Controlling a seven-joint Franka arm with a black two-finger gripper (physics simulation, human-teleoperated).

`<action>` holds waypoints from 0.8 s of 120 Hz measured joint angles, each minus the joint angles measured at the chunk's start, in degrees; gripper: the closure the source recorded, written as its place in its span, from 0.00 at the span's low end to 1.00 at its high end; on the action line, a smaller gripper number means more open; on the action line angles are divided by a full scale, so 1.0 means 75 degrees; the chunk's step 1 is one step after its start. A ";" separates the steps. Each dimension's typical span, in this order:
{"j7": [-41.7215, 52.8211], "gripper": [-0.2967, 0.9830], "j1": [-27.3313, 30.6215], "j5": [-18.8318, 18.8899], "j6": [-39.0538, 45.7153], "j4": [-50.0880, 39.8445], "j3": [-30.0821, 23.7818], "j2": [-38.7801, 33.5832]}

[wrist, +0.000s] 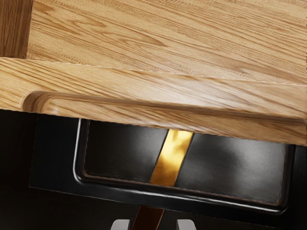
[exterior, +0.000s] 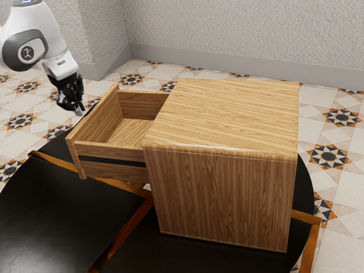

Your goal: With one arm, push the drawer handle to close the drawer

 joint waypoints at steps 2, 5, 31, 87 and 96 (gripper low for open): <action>0.0007 0.74 0.0006 -0.0036 0.0030 -0.0020 0.0005 0.0016; 0.0017 0.74 0.0013 -0.0085 0.0073 -0.0043 0.0011 0.0032; 0.0102 0.73 0.0017 -0.0436 0.0426 -0.0163 0.0032 0.0371; 0.0285 0.73 0.0028 -0.1281 0.1112 -0.0573 -0.0196 0.1274; 0.0316 0.74 0.0087 -0.1437 0.1184 -0.0642 -0.0308 0.1444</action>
